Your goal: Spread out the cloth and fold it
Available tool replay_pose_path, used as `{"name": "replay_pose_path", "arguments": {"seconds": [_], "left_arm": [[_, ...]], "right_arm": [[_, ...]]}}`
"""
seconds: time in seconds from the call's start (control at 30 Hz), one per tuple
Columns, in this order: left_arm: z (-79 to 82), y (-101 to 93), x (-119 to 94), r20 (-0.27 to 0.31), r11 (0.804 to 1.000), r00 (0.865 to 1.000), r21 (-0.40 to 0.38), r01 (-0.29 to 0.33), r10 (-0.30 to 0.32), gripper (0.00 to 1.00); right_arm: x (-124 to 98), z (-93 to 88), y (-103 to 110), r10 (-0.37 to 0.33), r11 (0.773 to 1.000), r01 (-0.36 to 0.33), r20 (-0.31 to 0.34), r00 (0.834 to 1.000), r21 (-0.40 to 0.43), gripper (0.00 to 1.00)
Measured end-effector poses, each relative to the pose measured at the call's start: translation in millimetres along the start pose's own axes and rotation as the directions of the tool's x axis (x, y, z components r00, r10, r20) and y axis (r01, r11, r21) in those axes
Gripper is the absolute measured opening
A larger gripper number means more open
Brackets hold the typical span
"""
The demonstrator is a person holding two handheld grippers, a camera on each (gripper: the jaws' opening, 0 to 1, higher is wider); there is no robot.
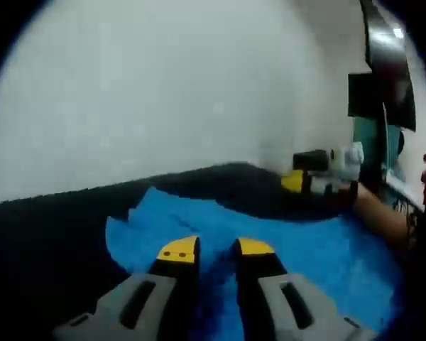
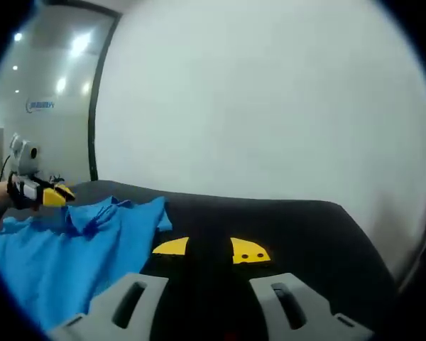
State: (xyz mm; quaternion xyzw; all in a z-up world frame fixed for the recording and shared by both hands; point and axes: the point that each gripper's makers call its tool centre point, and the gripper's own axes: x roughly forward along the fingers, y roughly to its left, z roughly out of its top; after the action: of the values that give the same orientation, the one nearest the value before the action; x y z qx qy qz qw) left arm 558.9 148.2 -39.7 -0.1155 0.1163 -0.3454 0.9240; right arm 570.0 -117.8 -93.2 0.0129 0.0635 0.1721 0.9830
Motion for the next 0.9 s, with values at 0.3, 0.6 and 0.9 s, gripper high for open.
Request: {"name": "replay_pose_path", "arguments": {"seconds": [0.3,0.6,0.9], "left_arm": [[-49.8,93.7,18.5,-0.186,0.957,0.949,-0.094,-0.274,0.254,0.17],[-70.7,116.1,39.9,-0.243,0.895,0.875,0.278,-0.35,0.418,0.05],[80.8,136.3,15.2,-0.02,0.894,0.901,0.132,-0.428,0.434,0.02]], "right_arm": [[-1.1,3.8,-3.1,-0.001,1.0,0.001,0.008,1.0,0.002,0.17],[-1.6,5.1,-1.2,0.006,1.0,-0.006,0.008,1.0,0.0,0.17],[-1.6,6.3,-0.5,0.006,1.0,-0.006,0.01,1.0,0.001,0.17]]}}
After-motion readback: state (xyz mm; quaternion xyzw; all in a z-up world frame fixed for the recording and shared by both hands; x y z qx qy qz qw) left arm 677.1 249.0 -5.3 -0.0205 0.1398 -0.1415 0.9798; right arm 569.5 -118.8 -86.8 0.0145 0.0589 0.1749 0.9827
